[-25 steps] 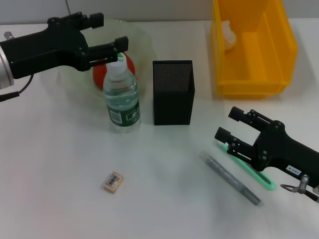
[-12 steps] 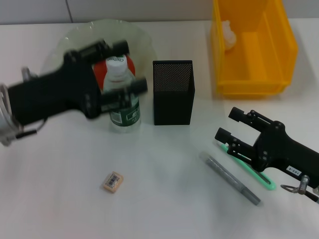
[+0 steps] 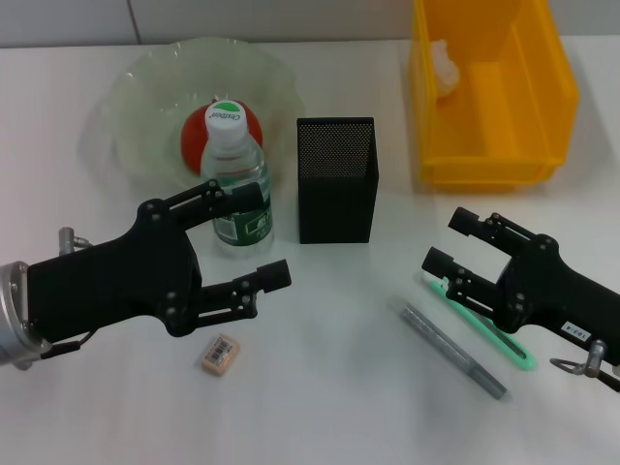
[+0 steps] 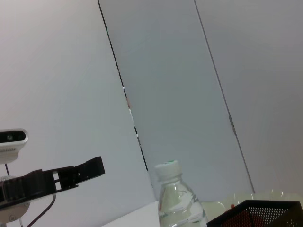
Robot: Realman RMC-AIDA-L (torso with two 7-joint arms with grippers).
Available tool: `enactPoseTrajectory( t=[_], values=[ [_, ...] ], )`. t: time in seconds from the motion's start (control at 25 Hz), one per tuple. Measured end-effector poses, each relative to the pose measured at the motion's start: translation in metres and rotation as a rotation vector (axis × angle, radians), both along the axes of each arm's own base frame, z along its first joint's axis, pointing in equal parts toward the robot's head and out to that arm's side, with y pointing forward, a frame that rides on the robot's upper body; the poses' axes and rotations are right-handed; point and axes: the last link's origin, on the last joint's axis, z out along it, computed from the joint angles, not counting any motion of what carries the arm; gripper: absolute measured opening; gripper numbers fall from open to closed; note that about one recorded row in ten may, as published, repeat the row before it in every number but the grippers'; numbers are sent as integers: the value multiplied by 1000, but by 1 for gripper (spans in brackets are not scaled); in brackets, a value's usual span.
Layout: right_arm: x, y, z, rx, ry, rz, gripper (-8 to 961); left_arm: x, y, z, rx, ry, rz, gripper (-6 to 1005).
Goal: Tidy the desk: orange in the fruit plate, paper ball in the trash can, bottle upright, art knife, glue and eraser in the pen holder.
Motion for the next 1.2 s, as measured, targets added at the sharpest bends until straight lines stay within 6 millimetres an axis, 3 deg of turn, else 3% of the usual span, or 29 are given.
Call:
enactPoseTrajectory(
  t=[0.2,0.4,0.44,0.48,0.56,0.64,0.68,0.72,0.76,0.8,0.84,0.88,0.96,1.2],
  values=[
    [0,1,3,10,7,6,685,-3,-1,-5,-23,42,1,801],
    [-1,4,22,4,27,38,685,-10,5,-13,-43,118,37,801],
    [-2,6,38,-29,42,58,685,-10,6,-13,-43,120,40,801],
    [-2,6,38,-29,42,58,685,-10,6,-13,-42,120,38,801],
    [-7,8,60,-92,53,87,685,-10,7,-13,-38,123,39,801],
    [-16,14,103,-216,18,99,685,-11,7,-13,-32,126,44,801],
    [-16,14,103,-216,18,99,685,-12,7,-13,-28,128,50,801],
    [-20,17,115,-254,-6,93,685,-13,8,-13,-23,129,56,801],
    [-33,24,143,-345,-77,68,685,-14,9,-13,-17,131,63,801],
    [-33,24,143,-345,-77,68,686,-14,9,-13,-17,131,63,801],
    [-47,29,160,-417,-118,45,686,-16,9,-14,-16,137,77,801],
    [-47,29,160,-417,-118,45,687,-17,9,-15,-18,138,81,801],
    [-68,44,181,-522,-170,-26,687,-18,8,-16,-22,139,88,801],
    [-92,70,192,-662,-253,-148,687,-20,7,-18,-10,147,81,801]
  ],
)
